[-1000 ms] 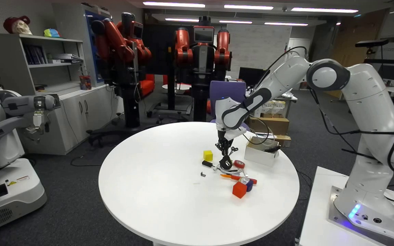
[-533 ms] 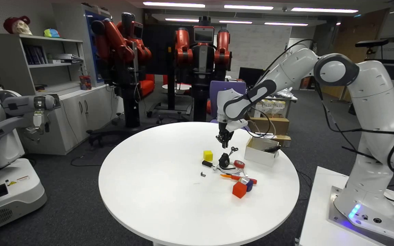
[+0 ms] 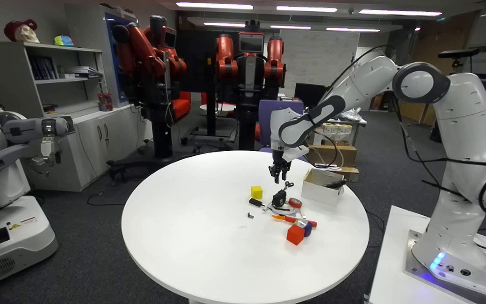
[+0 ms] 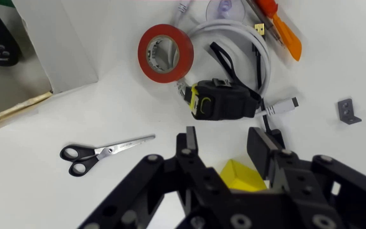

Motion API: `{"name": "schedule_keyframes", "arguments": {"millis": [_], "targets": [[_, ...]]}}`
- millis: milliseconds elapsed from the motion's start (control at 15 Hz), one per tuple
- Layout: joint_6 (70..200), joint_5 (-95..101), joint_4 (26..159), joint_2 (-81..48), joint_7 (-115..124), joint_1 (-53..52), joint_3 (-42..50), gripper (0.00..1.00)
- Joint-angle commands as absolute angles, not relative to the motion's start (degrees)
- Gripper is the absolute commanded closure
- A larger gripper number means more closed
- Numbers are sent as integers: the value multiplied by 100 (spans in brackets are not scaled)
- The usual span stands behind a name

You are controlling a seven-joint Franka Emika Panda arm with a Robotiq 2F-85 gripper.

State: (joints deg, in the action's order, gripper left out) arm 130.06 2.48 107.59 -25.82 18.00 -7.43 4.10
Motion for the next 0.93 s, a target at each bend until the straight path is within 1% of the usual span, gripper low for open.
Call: {"name": "schedule_keyframes", "arguments": {"millis": [0, 133, 200, 533, 867], "targets": [[12748, 334, 11124, -2274, 1602, -651, 324, 18], [12703, 364, 11225, -2256, 1418, -619, 313, 5], [12699, 364, 11270, -2255, 1331, -605, 306, 0], [12969, 254, 11322, -2393, 1005, -557, 244, 0], [13287, 309, 11240, -2629, 1205, -633, 265, 0]]}}
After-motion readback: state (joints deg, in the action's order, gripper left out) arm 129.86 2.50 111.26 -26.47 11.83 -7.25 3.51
